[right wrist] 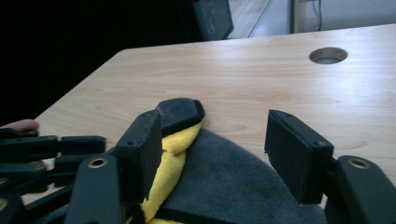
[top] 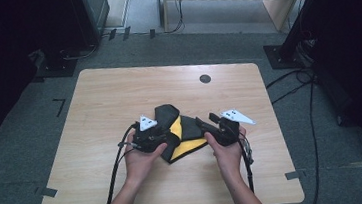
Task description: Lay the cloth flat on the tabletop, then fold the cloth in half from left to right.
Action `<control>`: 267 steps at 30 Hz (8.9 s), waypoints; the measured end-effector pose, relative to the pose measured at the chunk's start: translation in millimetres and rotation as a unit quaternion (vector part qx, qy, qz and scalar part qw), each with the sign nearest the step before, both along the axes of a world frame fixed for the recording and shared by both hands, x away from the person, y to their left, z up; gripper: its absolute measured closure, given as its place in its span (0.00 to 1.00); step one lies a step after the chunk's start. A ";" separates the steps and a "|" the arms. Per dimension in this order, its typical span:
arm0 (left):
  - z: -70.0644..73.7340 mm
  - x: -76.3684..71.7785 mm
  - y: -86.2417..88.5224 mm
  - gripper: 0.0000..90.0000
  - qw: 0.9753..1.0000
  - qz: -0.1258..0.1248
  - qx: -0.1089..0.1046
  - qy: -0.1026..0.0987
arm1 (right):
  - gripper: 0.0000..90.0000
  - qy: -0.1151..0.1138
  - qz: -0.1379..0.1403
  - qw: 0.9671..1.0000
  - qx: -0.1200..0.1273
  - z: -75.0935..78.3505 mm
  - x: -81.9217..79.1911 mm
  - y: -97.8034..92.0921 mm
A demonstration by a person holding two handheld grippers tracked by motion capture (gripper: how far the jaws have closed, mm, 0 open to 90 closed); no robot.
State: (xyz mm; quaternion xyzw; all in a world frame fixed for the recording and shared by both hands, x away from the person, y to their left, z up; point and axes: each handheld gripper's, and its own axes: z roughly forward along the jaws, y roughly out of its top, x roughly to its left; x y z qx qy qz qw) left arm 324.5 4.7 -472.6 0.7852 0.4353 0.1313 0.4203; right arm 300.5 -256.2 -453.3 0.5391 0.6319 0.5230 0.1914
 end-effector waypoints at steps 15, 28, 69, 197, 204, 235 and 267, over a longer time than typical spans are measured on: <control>-1.2 -3.6 48.4 0.91 0.999 0.008 -0.033 -0.006 | 0.46 0.108 -0.041 0.986 -0.117 -50.6 12.6 -28.3; 5.0 -8.5 97.2 0.91 0.997 0.057 -0.057 -0.015 | 0.50 0.089 0.042 0.991 -0.088 -52.7 0.6 -61.8; -39.8 -62.8 178.2 0.91 0.995 0.087 -0.024 0.049 | 0.60 0.050 0.190 0.977 -0.078 -30.9 -38.6 71.7; -39.5 -91.7 149.2 0.57 0.995 0.057 0.082 0.011 | 0.65 0.125 0.026 0.982 -0.139 -55.3 -117.5 -63.3; -40.8 -91.7 150.5 0.51 0.996 0.053 0.068 0.012 | 0.45 0.100 -0.008 0.988 -0.116 -48.0 -113.8 -71.0; -42.2 -91.9 146.8 0.41 0.996 0.048 0.074 0.007 | 0.31 0.052 0.052 0.988 -0.134 22.6 -21.2 -0.6; -42.8 -93.6 144.4 0.41 0.995 0.044 0.088 -0.001 | 0.52 0.039 0.156 0.973 -0.167 18.1 93.3 163.1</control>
